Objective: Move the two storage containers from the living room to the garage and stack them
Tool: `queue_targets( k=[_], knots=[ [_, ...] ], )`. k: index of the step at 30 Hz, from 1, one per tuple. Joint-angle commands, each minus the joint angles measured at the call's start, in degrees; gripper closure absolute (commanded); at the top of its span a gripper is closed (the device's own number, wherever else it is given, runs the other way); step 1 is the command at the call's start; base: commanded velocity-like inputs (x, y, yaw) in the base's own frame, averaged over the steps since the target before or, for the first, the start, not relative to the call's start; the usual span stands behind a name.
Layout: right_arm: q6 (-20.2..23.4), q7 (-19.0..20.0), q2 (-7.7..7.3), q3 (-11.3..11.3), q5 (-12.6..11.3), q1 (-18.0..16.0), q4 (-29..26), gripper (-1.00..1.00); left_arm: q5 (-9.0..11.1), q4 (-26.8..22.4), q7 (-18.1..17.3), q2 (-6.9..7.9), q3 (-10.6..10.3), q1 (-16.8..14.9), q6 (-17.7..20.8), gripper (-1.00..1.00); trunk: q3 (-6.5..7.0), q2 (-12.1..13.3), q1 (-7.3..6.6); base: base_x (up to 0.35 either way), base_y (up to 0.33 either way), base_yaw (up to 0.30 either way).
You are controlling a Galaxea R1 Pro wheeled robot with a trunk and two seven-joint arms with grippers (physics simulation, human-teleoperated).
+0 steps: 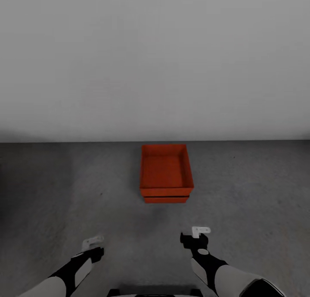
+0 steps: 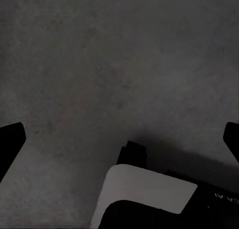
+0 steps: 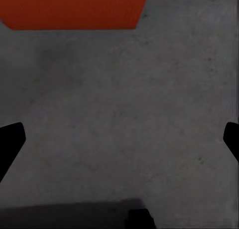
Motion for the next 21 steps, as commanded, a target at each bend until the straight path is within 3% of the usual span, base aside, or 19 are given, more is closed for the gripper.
queue_targets(
  k=[1,3,8,12,21],
  knots=[
    [-0.2,-0.2,-0.03,0.5,-0.5,0.0,0.8,-1.0,1.3,0.9,0.3,0.56,-0.5,0.0,0.3,-1.0,-0.05,0.0,0.0,-0.041,0.021,0.0],
    [0.0,-0.2,-0.11,0.6,-0.5,0.0,2.4,-1.0,3.3,4.0,0.1,1.7,-0.7,0.0,0.2,-1.0,-0.05,0.0,0.0,-0.02,0.01,0.0],
    [0.1,-0.1,-0.34,0.6,-0.4,0.5,3.9,-1.0,4.1,10.4,-0.1,2.35,-0.7,0.0,0.1,-1.0,-0.05,0.0,0.0,-0.005,0.003,0.0],
    [0.5,-0.1,-1.27,0.6,-0.4,1.6,4.2,-1.0,4.1,12.2,-0.2,2.98,-0.8,0.0,0.1,-1.0,-0.05,0.0,0.0,-0.001,0.001,0.0],
    [1.0,-0.5,-1.68,0.7,-0.4,2.1,4.3,-1.0,4.4,12.8,-0.1,3.25,-0.8,0.0,0.1,-1.0,-0.05,0.0,0.0,0.0,0.0,0.0]
  ],
)
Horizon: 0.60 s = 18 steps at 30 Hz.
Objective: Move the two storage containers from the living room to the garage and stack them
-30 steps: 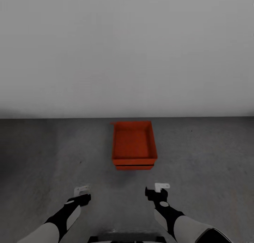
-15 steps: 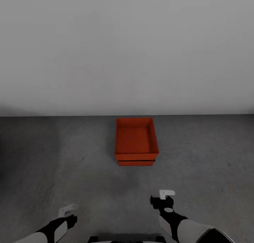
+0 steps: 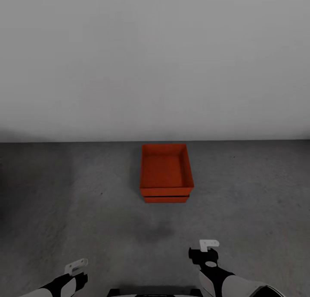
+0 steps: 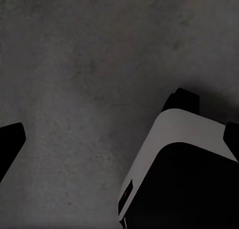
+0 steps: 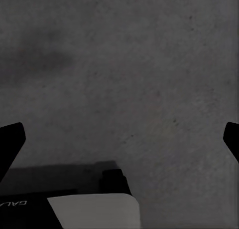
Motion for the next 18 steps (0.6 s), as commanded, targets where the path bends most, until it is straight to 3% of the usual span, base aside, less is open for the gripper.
queue_targets(
  k=[1,14,16,18],
  knots=[
    [-0.2,-0.1,0.06,0.5,-0.5,0.0,0.1,-1.0,0.5,0.0,0.2,0.03,-0.5,0.0,0.2,-1.0,-0.04,0.0,0.01,0.0,0.0,0.0],
    [-0.2,0.0,0.06,0.5,-0.5,0.0,0.2,-1.0,0.5,0.0,0.2,0.1,-0.5,0.0,0.4,-1.0,-0.04,0.0,0.01,0.0,0.0,0.0],
    [-0.1,0.0,-0.45,0.5,-0.5,0.5,0.5,-1.0,0.5,0.0,0.2,0.11,-0.5,0.0,0.4,-1.0,-0.04,0.0,0.01,0.0,0.0,0.0],
    [0.3,0.2,-2.49,0.6,-0.2,2.2,0.7,-1.0,0.5,0.0,0.2,0.11,-0.5,0.0,0.4,-1.0,-0.04,0.0,0.01,0.0,0.0,0.0]
  ],
)
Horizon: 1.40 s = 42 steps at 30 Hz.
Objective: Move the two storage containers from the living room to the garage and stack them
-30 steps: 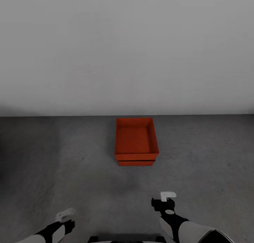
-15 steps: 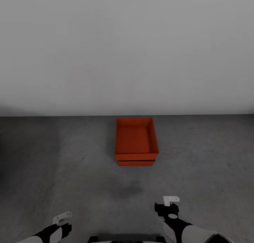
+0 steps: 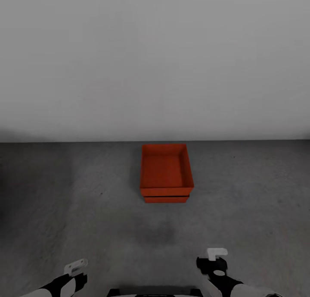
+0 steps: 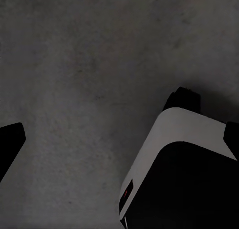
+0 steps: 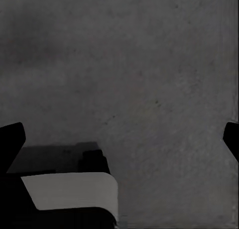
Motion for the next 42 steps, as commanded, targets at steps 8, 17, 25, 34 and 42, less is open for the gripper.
queue_targets(
  k=[8,17,25,34,42],
  knots=[
    [1.8,3.2,-4.42,0.9,0.3,7.0,0.3,-1.0,0.3,0.0,0.1,0.13,-0.5,2.3,0.0,-1.0,-0.04,0.0,0.01,0.0,0.0,0.0],
    [2.6,11.1,-5.05,0.9,0.3,19.7,0.4,-1.0,-0.7,-0.1,-0.5,-0.08,-0.6,12.1,-0.8,-1.0,0.0,0.0,0.01,0.0,0.0,-0.002],
    [1.8,12.1,-4.28,0.9,0.2,25.9,0.4,-1.0,-0.7,-0.1,-4.1,-0.56,-0.7,17.0,-5.3,-1.0,0.54,0.0,0.01,0.0,0.0,-0.049],
    [1.7,12.4,-4.11,1.0,0.3,26.9,0.4,-1.0,-0.6,-0.4,-5.0,-0.6,-0.6,17.7,-6.9,-1.0,1.33,0.0,0.01,0.0,0.0,-0.026],
    [1.6,12.8,-4.15,0.9,0.4,27.1,0.4,-1.0,-0.6,-0.4,-5.0,-1.5,-0.5,17.7,-7.0,-1.0,2.06,0.0,0.01,0.0,0.0,-0.001]
  ],
)
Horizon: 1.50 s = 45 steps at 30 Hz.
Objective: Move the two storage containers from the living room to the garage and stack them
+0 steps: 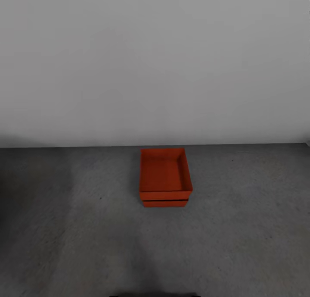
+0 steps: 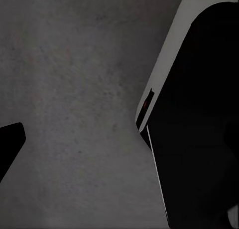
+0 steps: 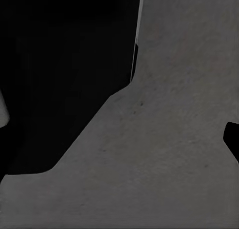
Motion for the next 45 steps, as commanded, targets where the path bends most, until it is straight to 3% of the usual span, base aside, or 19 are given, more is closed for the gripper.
queue_targets(
  k=[1,45],
  knots=[
    [-0.3,0.0,0.03,0.5,-0.4,0.0,0.2,-1.0,0.4,0.0,0.1,-0.05,-0.5,0.0,-0.1,-1.0,0.05,0.0,0.01,0.0,0.0,0.0],
    [-0.5,0.0,-0.05,0.5,-0.4,0.5,0.1,-1.0,0.5,0.0,0.1,-0.18,-0.5,0.0,-0.1,-1.0,4.07,0.0,0.01,0.0,0.0,0.0]
  ],
)
